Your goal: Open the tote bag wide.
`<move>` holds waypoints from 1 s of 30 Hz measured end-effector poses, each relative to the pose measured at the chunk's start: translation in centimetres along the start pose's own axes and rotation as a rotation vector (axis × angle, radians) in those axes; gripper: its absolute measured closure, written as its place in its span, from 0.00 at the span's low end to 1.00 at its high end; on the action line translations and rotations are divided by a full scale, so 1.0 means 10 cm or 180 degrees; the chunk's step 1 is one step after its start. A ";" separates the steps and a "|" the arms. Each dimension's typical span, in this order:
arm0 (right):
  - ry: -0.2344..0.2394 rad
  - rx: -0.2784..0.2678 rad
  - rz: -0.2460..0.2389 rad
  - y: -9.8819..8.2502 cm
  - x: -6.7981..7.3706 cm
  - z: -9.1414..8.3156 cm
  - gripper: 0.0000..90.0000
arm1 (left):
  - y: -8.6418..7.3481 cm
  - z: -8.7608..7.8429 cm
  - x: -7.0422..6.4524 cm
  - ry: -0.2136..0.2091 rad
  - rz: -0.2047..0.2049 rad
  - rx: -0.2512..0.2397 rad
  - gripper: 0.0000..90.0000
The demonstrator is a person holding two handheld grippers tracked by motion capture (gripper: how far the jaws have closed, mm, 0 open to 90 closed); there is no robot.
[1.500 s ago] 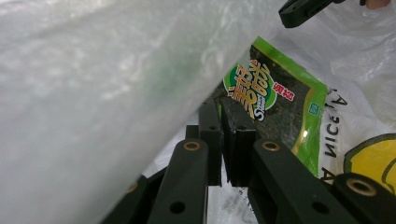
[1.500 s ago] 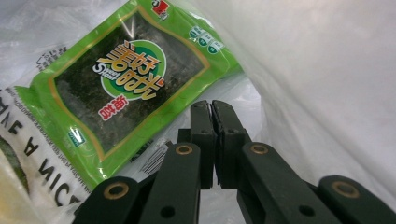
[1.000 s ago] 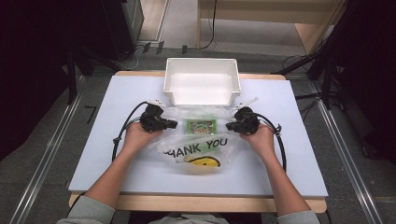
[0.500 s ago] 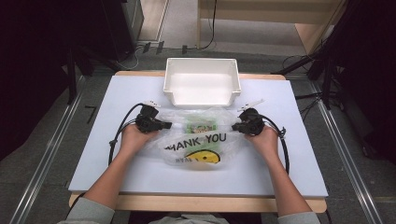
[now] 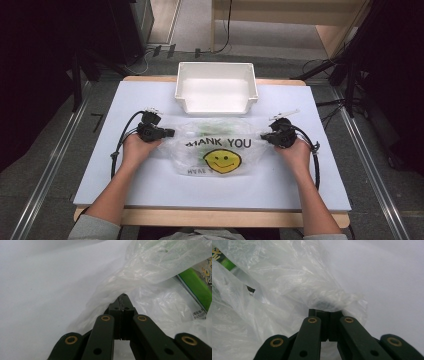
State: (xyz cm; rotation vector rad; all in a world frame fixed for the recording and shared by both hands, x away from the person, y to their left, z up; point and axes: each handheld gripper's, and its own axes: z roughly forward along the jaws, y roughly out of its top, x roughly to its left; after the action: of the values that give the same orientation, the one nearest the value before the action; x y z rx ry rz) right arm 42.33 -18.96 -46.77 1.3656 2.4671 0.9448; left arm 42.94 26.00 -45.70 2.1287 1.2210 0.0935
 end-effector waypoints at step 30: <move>-0.0121 -0.0024 -0.0008 -0.13 -0.08 -0.17 1.00 | 0.02 -0.10 0.04 -0.0126 -0.0111 -0.0021 1.00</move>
State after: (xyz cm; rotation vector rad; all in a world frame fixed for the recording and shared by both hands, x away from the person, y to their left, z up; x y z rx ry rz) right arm 41.18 -20.83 -46.34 1.3648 2.4347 0.9181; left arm 42.97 26.77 -44.86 2.0928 1.2327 0.0399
